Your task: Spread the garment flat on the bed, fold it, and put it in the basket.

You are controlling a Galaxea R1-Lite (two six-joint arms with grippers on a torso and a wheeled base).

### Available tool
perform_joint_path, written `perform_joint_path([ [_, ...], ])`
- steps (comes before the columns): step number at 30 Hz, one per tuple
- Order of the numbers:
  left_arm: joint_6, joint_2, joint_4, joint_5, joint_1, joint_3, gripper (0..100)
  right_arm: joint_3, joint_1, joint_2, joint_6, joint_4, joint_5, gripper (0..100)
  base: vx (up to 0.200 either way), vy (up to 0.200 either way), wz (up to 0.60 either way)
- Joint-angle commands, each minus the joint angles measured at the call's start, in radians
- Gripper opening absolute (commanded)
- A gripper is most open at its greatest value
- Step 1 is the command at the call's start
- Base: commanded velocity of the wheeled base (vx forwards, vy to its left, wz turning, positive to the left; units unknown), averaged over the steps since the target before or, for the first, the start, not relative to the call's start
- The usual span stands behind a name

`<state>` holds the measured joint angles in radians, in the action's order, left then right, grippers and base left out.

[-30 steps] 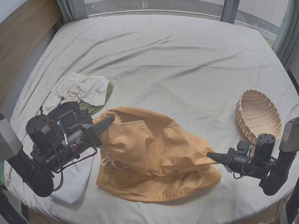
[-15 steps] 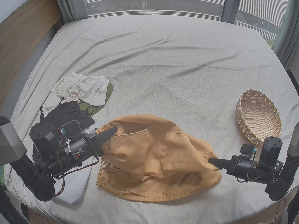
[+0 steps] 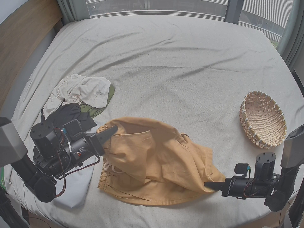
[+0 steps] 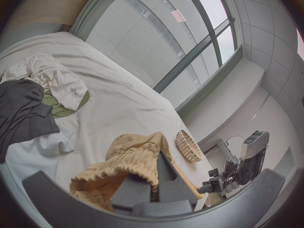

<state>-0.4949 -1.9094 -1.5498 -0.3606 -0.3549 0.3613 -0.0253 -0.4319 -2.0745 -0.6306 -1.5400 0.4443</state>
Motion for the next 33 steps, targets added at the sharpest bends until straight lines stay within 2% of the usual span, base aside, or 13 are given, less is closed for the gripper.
perform_joint_path([
  [1, -0.001, 0.007, -0.001, 0.0, 0.002, 0.002, 0, 0.002, 0.004, -0.022, 0.016, 0.0, 0.001, 100, 0.0, 0.0, 0.0],
  [7, -0.001, 0.006, -0.001, 0.0, 0.002, 0.001, 0, -0.004, 0.025, 0.002, 0.032, 0.0, -0.001, 100, 0.0, 0.0, 0.0],
  [17, -0.001, 0.006, -0.001, 0.0, 0.001, -0.002, 0, -0.042, 0.121, 0.068, 0.037, 0.0, 0.001, 100, 0.0, 0.0, 0.0],
  [29, -0.001, 0.006, -0.001, 0.0, -0.004, -0.002, 0, -0.074, 0.108, 0.06, 0.034, 0.0, 0.004, 100, 0.0, 0.0, 0.0],
  [33, -0.001, 0.006, -0.001, 0.0, -0.004, -0.002, 0, -0.073, 0.067, 0.068, 0.025, 0.0, 0.005, 100, 0.0, 0.0, 0.0],
])
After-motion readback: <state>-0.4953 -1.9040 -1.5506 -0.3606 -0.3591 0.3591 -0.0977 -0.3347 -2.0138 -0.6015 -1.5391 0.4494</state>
